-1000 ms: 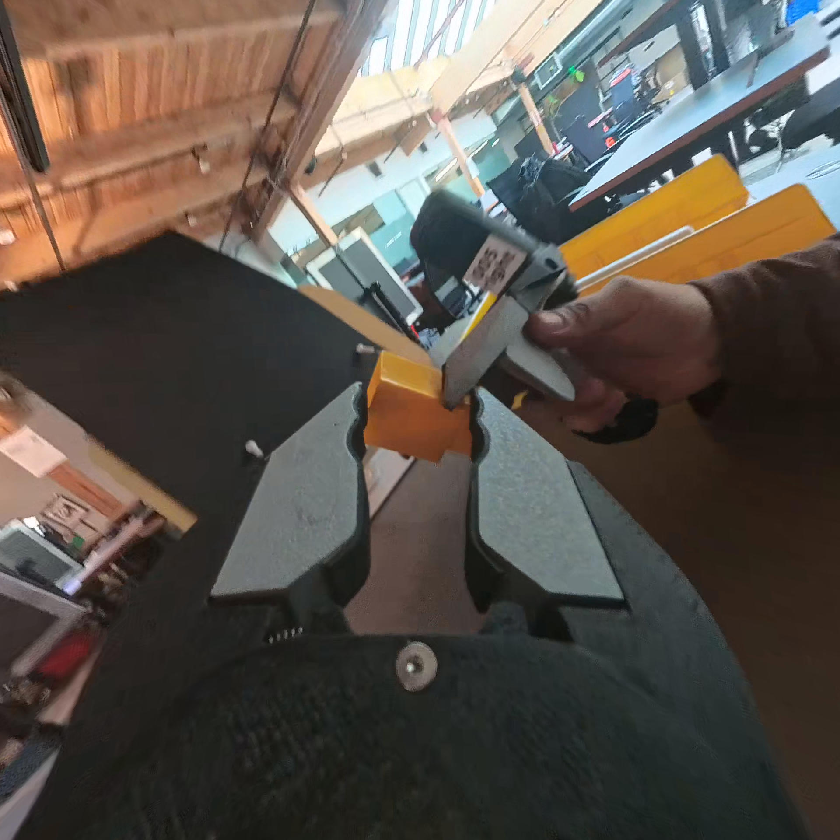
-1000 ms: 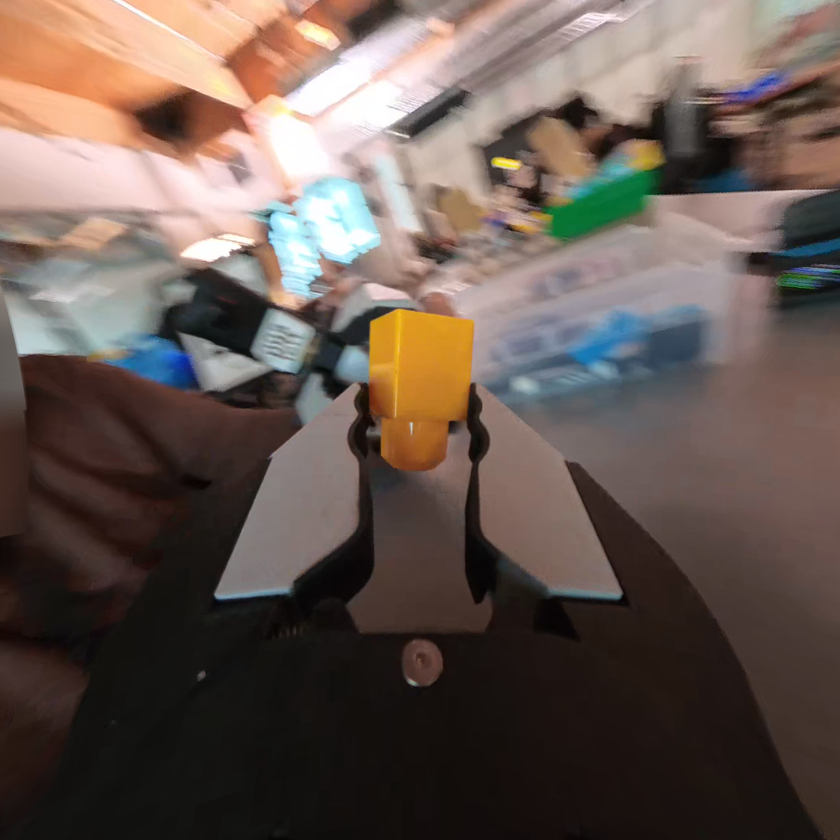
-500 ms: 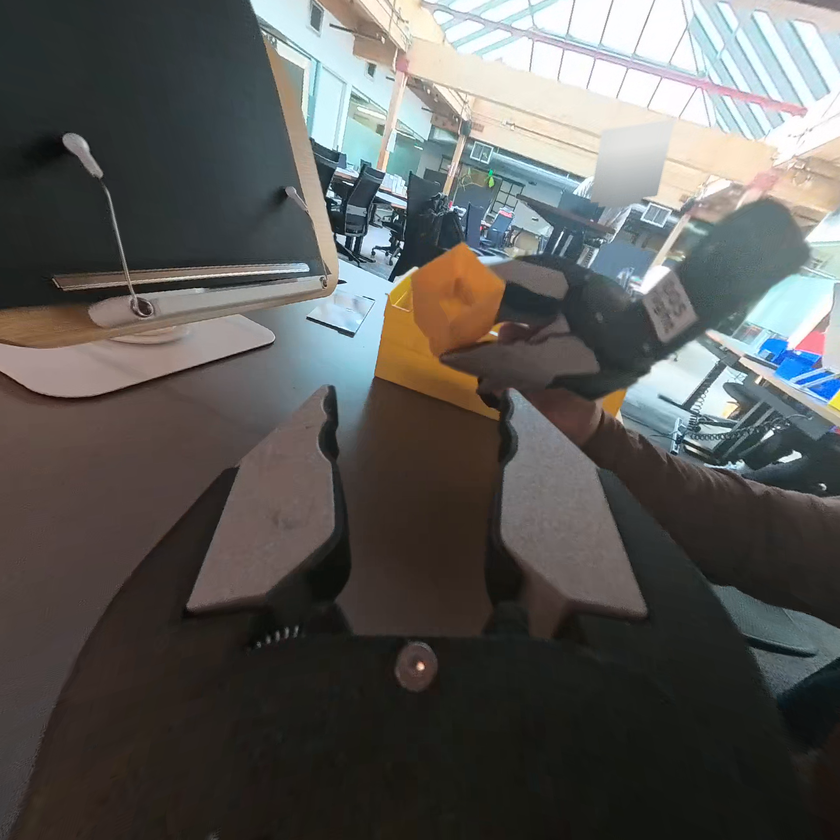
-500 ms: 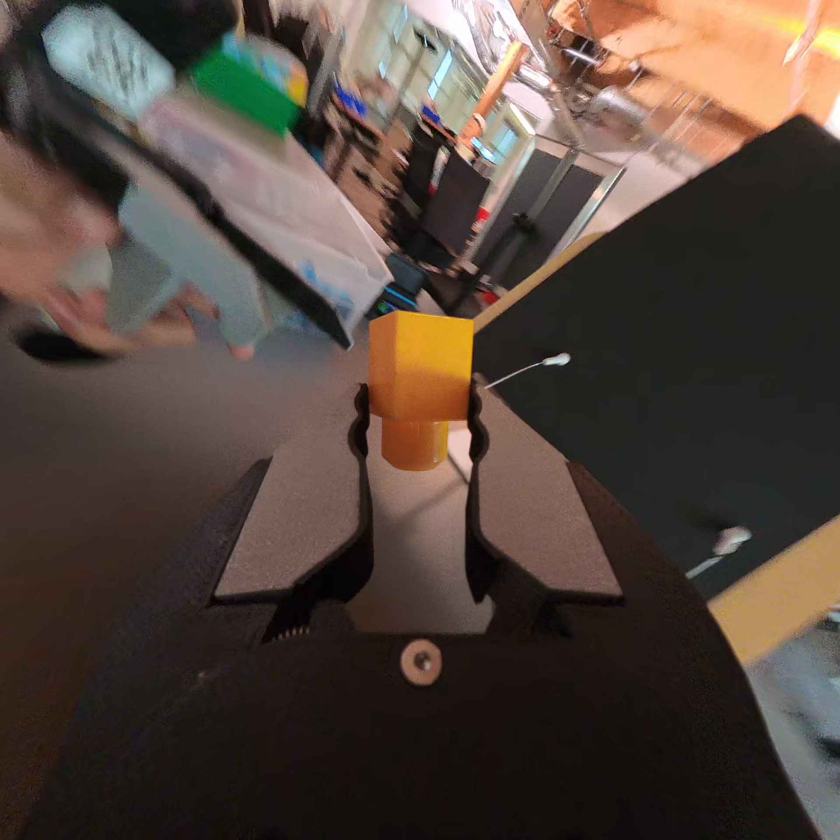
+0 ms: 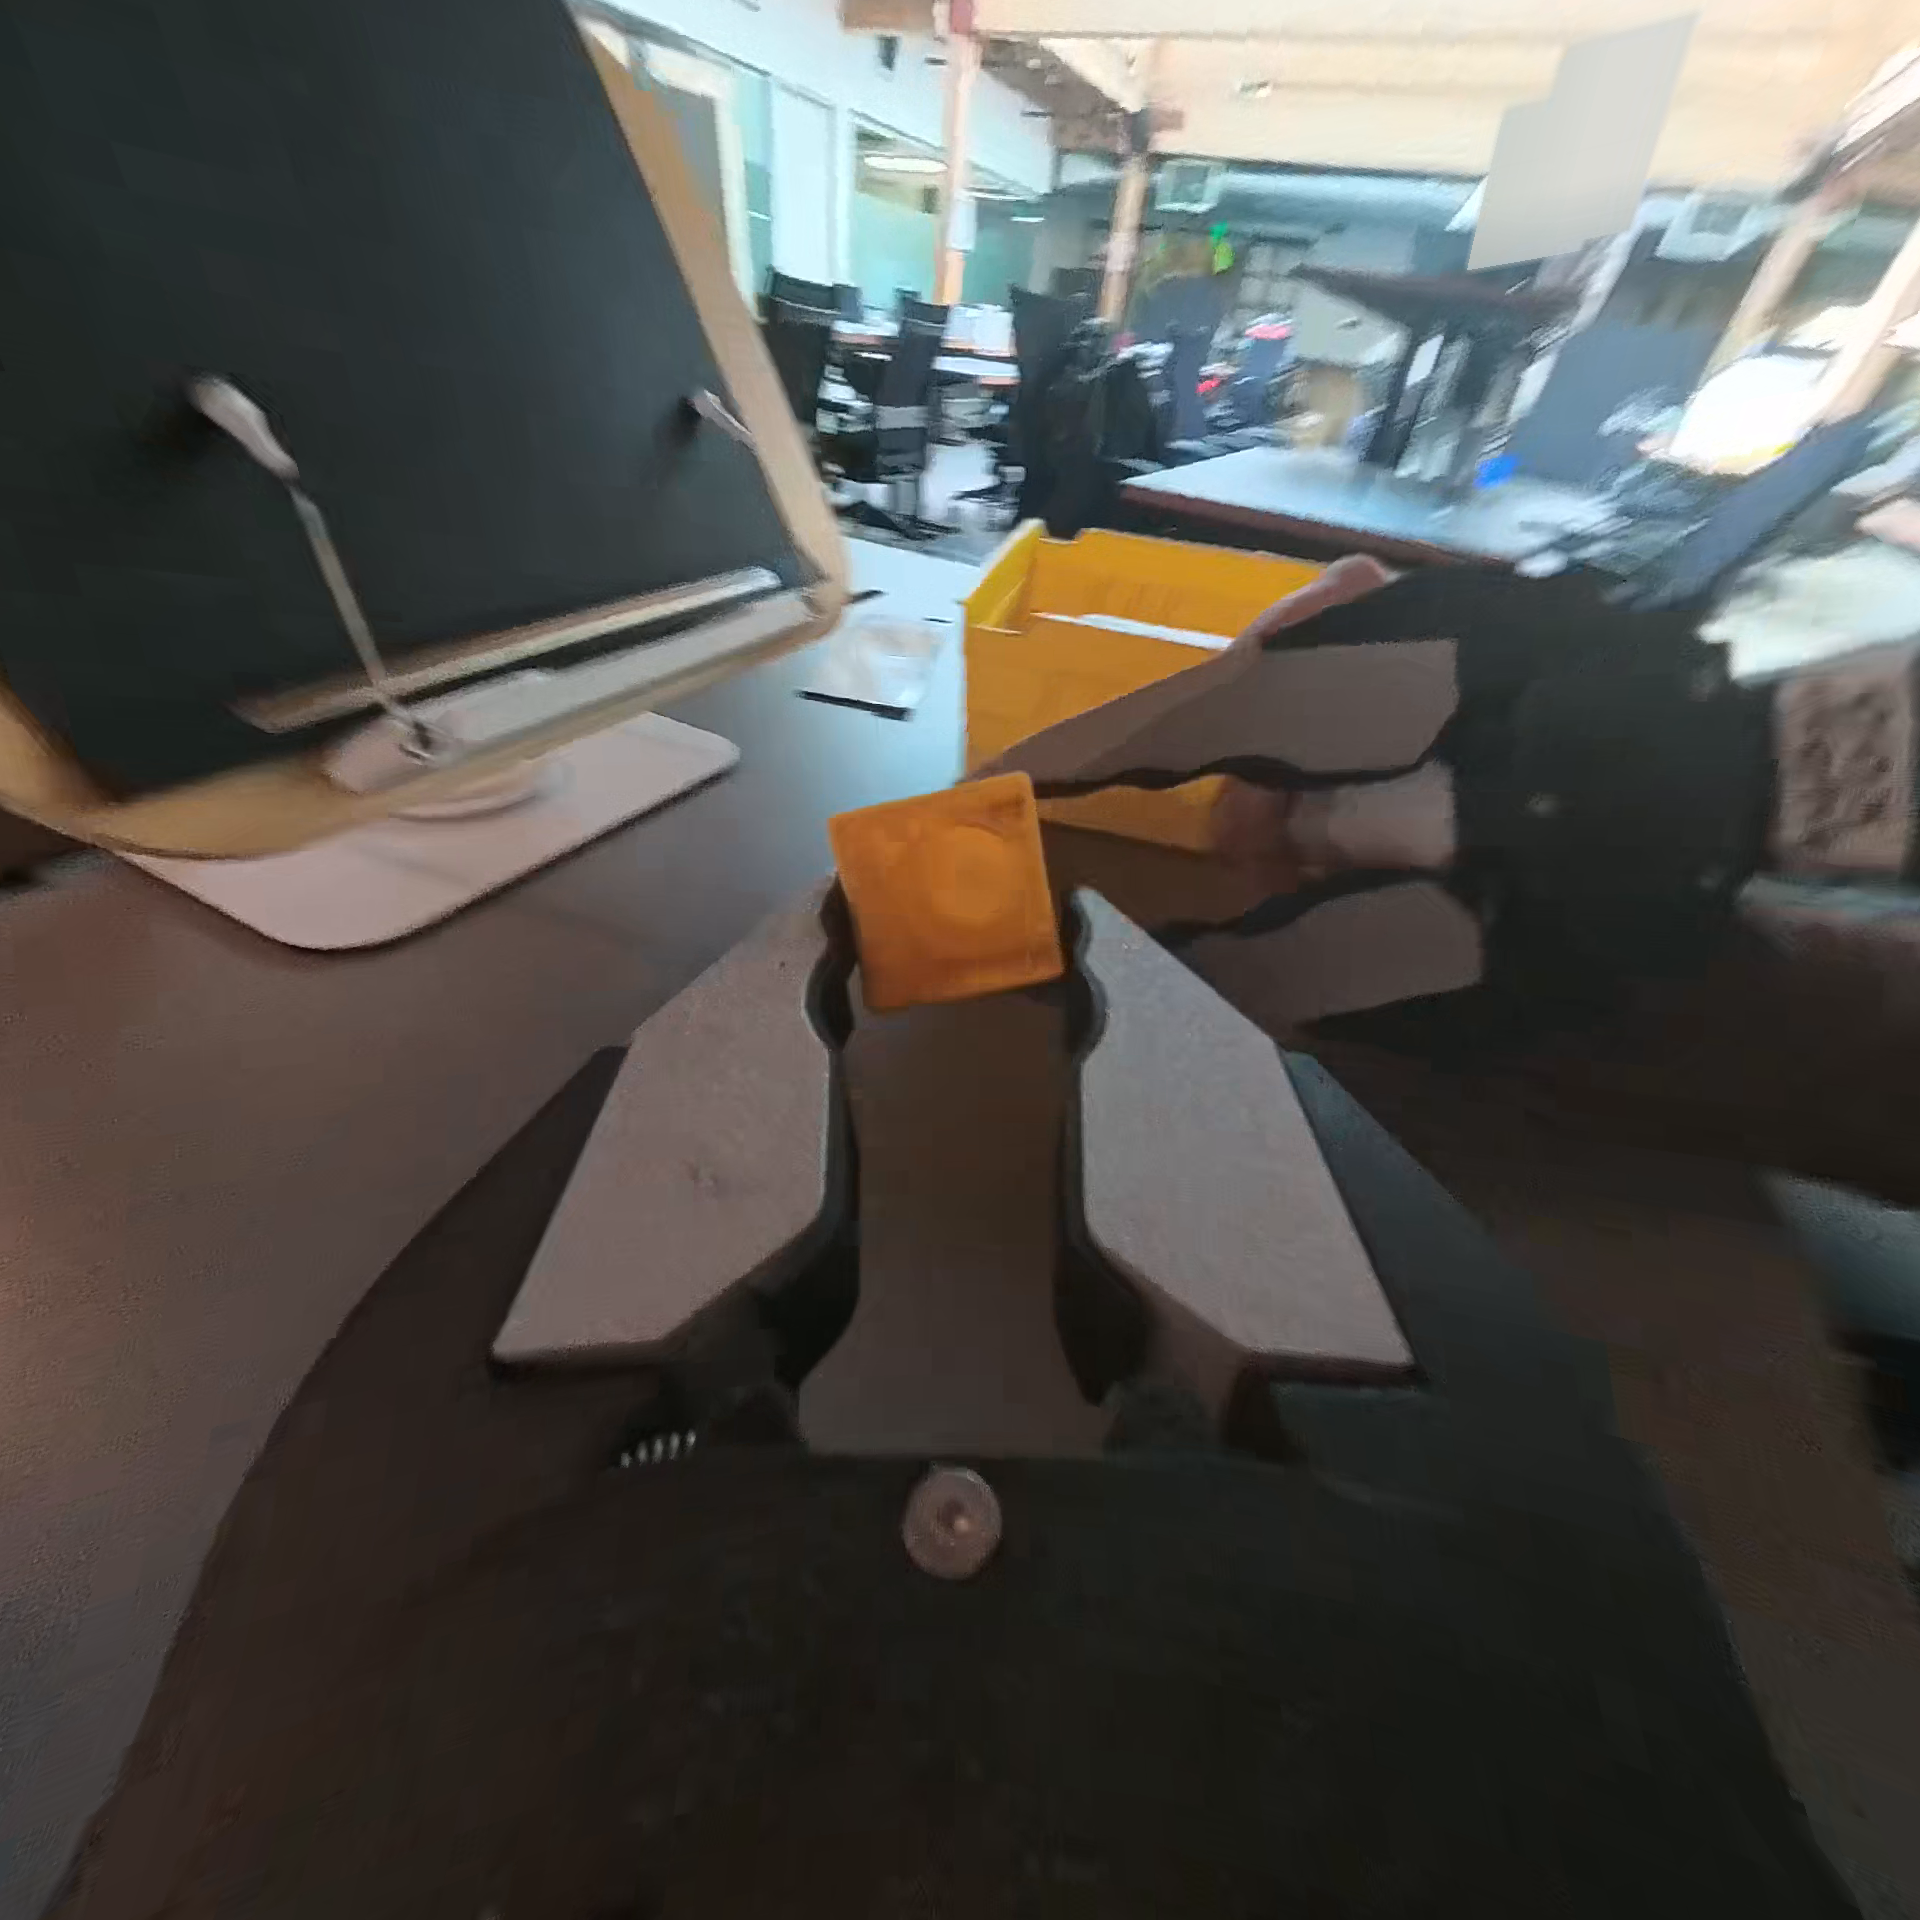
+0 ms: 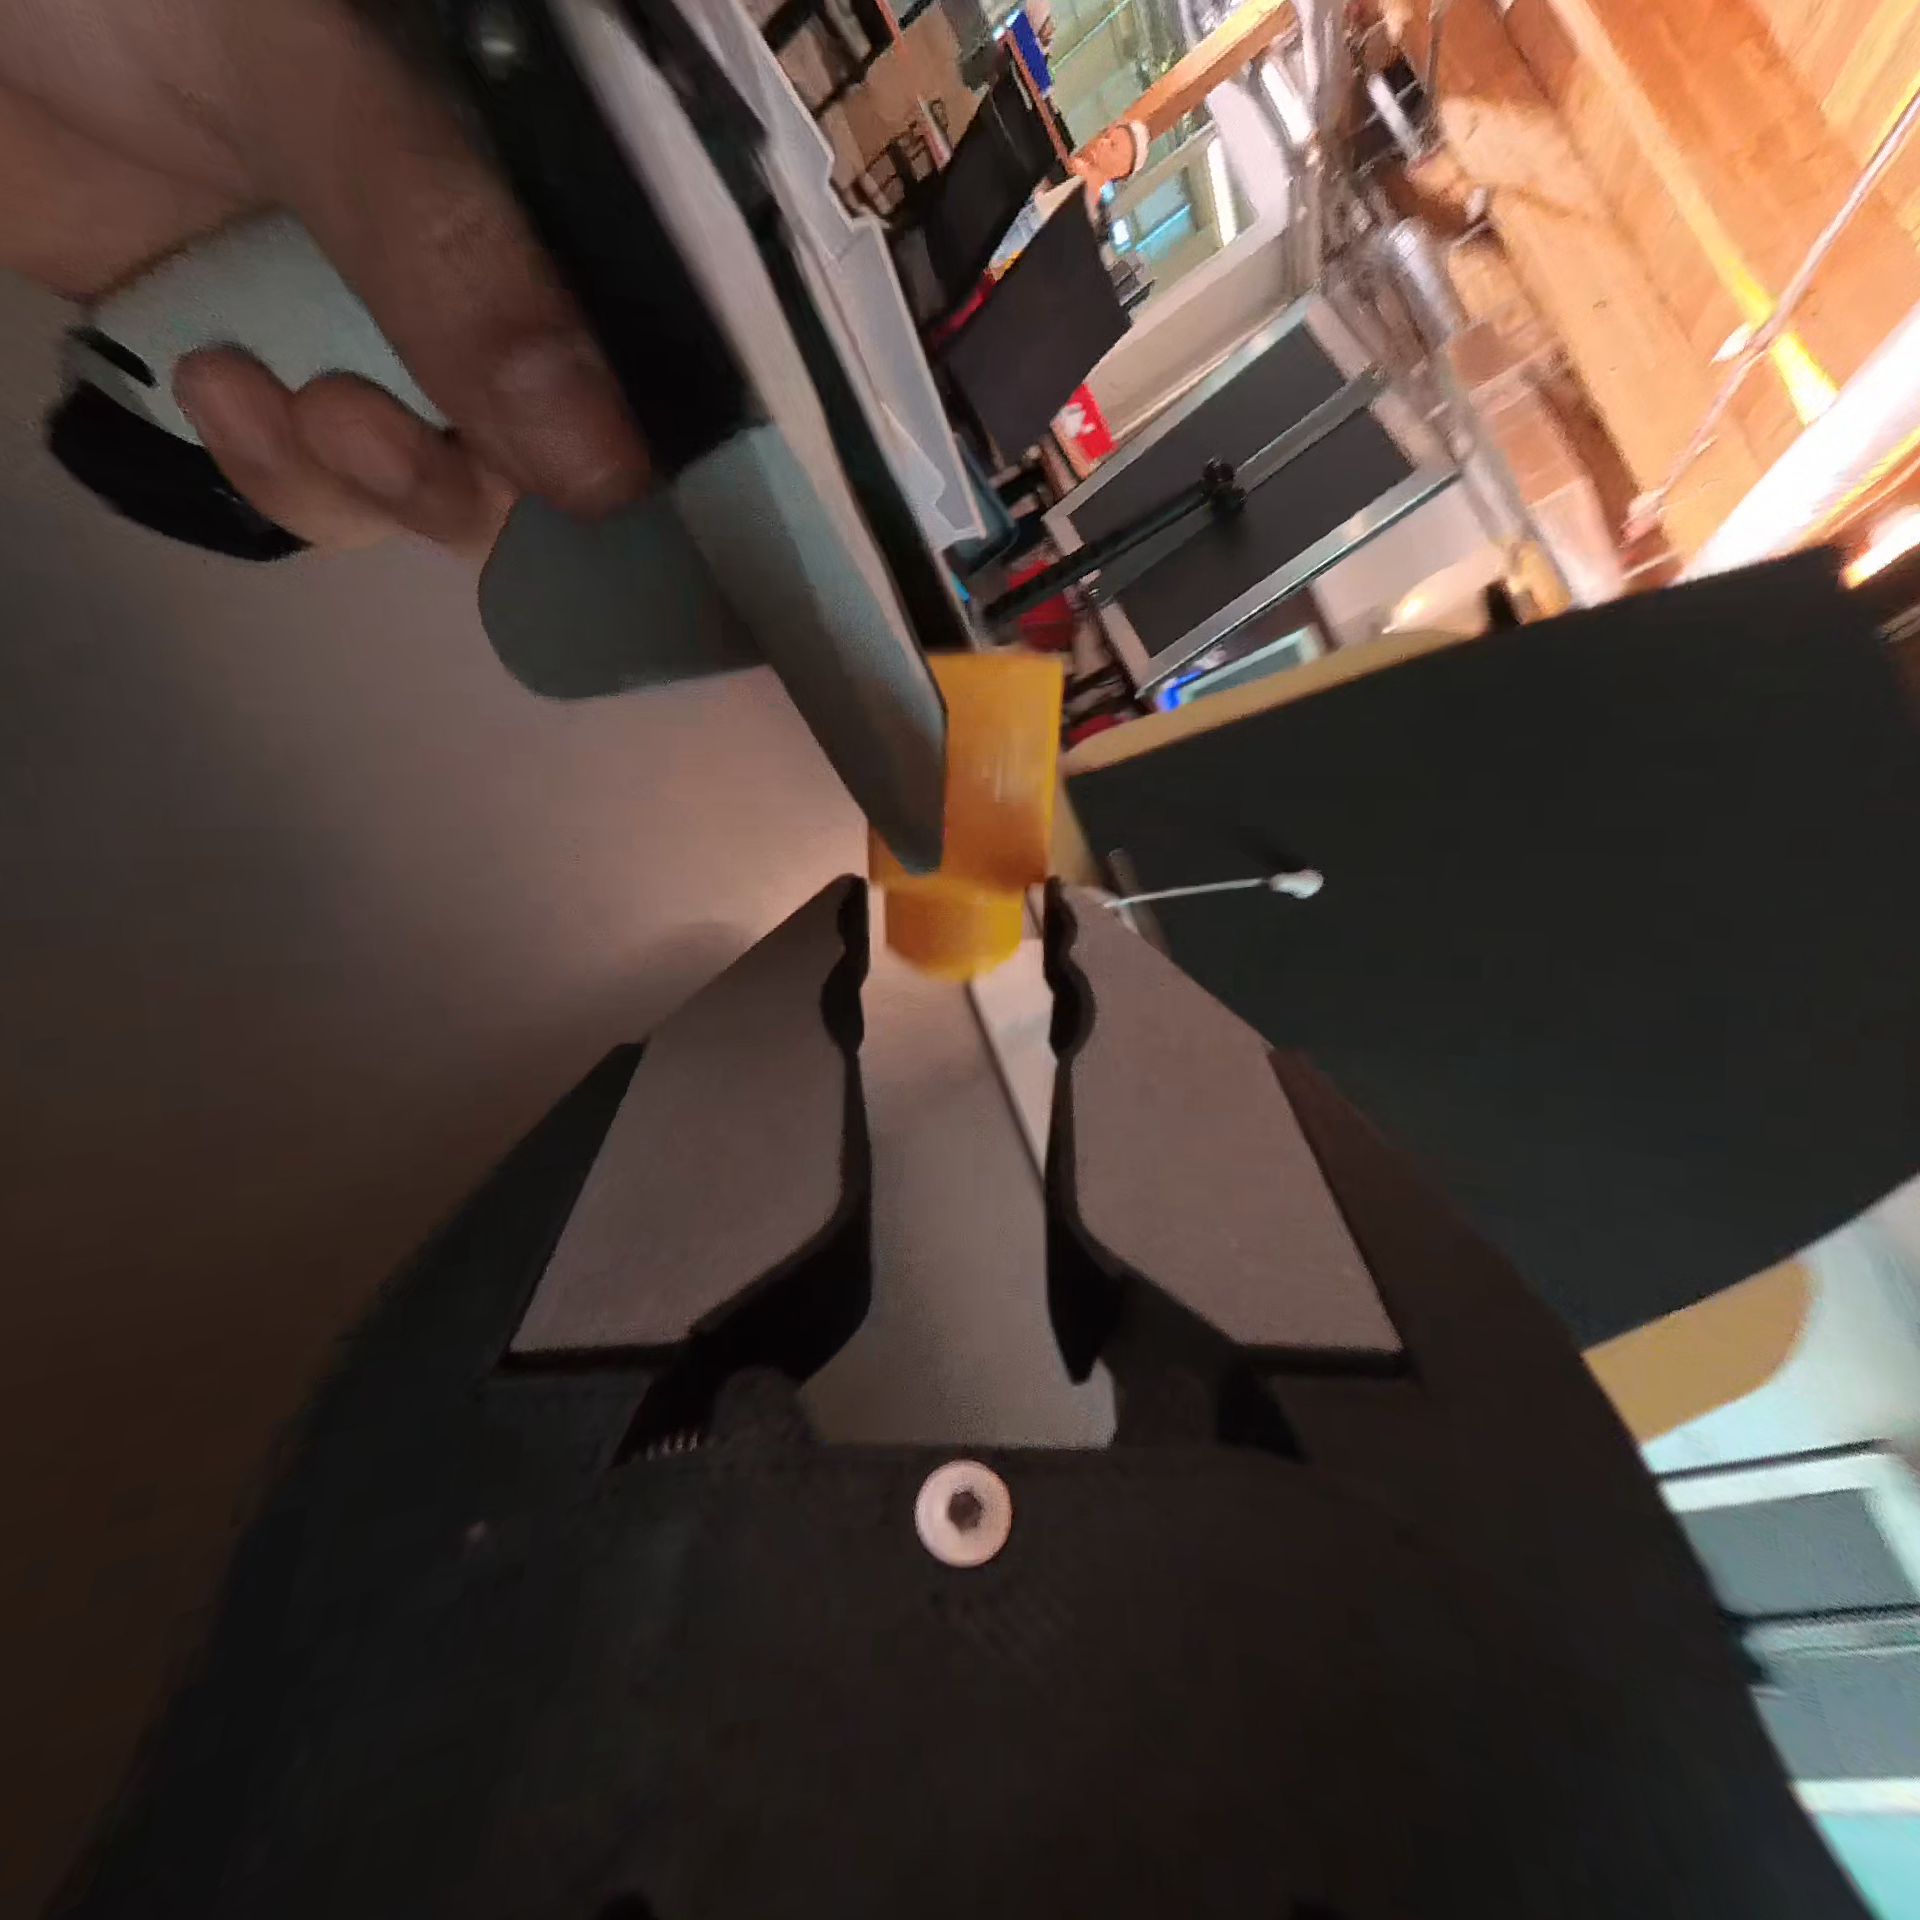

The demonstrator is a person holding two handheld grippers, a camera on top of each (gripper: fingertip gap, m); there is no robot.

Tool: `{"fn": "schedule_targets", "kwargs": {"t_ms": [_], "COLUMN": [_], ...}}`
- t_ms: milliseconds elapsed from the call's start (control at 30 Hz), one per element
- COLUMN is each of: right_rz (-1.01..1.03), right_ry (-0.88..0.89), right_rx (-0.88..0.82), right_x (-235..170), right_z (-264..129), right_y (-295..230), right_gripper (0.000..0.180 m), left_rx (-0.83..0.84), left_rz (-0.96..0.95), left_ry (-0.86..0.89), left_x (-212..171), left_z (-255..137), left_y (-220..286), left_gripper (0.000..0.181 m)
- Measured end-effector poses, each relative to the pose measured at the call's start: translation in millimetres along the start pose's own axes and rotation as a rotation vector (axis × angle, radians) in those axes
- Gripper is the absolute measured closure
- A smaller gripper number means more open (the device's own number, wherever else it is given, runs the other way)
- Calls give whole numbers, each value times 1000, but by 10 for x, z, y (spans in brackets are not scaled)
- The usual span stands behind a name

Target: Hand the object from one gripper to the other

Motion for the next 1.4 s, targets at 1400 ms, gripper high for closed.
{"fn": "schedule_targets", "kwargs": {"t_ms": [1400], "right_rz": [-97], "right_ry": [52], "right_rx": [44], "right_x": [55], "right_z": [-76], "right_y": [-56], "right_gripper": [113], "left_rx": [-236], "left_rz": [-118], "left_ry": [37], "left_x": [-37], "left_z": [20], "left_y": [122], "left_gripper": [148]}}
Point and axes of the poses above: each gripper's, where its closed fingertips meet, z out along the fingers, x out of its top, y = z × x across the jaws, the point moved 8 cm from there along -z, back along the fingers, and after that the axes turned 6 degrees about -y, right-handed, at the moved point
